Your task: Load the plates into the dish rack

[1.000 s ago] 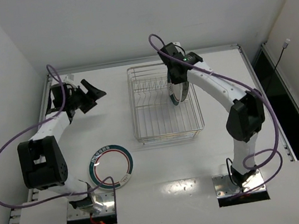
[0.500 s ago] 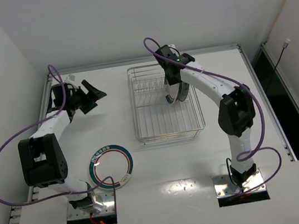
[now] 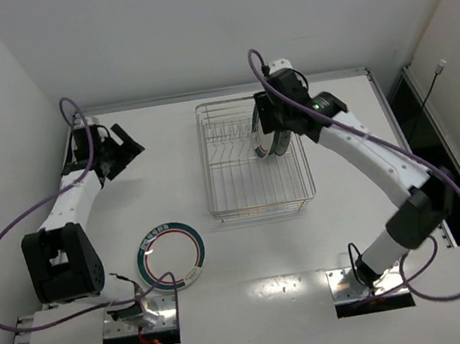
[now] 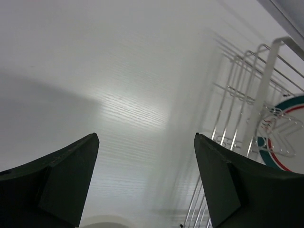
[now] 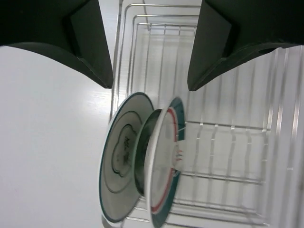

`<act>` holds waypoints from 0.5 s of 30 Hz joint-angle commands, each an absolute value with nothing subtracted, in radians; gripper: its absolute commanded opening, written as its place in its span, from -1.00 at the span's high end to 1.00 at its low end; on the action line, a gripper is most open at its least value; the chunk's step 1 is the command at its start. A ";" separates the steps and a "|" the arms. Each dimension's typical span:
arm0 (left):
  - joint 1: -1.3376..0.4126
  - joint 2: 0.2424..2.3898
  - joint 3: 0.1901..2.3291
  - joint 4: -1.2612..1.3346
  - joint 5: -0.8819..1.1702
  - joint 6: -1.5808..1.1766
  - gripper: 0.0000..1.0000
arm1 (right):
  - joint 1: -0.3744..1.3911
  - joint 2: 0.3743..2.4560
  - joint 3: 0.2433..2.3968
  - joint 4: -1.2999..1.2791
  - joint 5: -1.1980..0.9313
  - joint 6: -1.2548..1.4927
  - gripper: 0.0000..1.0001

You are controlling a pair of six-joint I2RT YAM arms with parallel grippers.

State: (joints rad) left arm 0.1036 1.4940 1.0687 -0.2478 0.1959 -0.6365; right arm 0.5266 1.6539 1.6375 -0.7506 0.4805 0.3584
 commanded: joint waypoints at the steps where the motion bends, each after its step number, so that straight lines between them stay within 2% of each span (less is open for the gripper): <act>1: 0.138 1.433 1.129 -0.419 0.002 -0.612 -0.57 | 0.554 1.481 1.457 -0.658 0.365 0.348 -0.24; 2: 0.155 1.433 1.129 -0.443 0.017 -0.612 -0.57 | 0.554 1.442 1.410 -0.622 0.341 0.348 -0.27; 4: 0.207 1.410 1.091 -0.480 0.090 -0.601 -0.76 | 0.554 1.329 1.260 -0.575 0.241 0.348 -0.36; 7: 0.264 1.387 1.022 -0.499 0.211 -0.578 -0.83 | 0.563 1.217 1.087 -0.480 0.120 0.348 -0.42; 10: 0.305 1.368 0.942 -0.528 0.311 -0.555 -0.83 | 0.572 1.152 0.954 -0.407 0.014 0.400 -0.46; 15: 0.314 1.319 0.907 -0.615 0.324 -0.520 -0.83 | 0.604 1.143 0.828 -0.360 -0.032 0.443 -0.46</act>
State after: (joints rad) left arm 0.3084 1.3941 0.9039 -0.5537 0.2649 -0.5583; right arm 0.5846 1.1690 0.8585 -0.4683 0.0555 0.4023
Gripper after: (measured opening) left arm 0.916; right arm 0.731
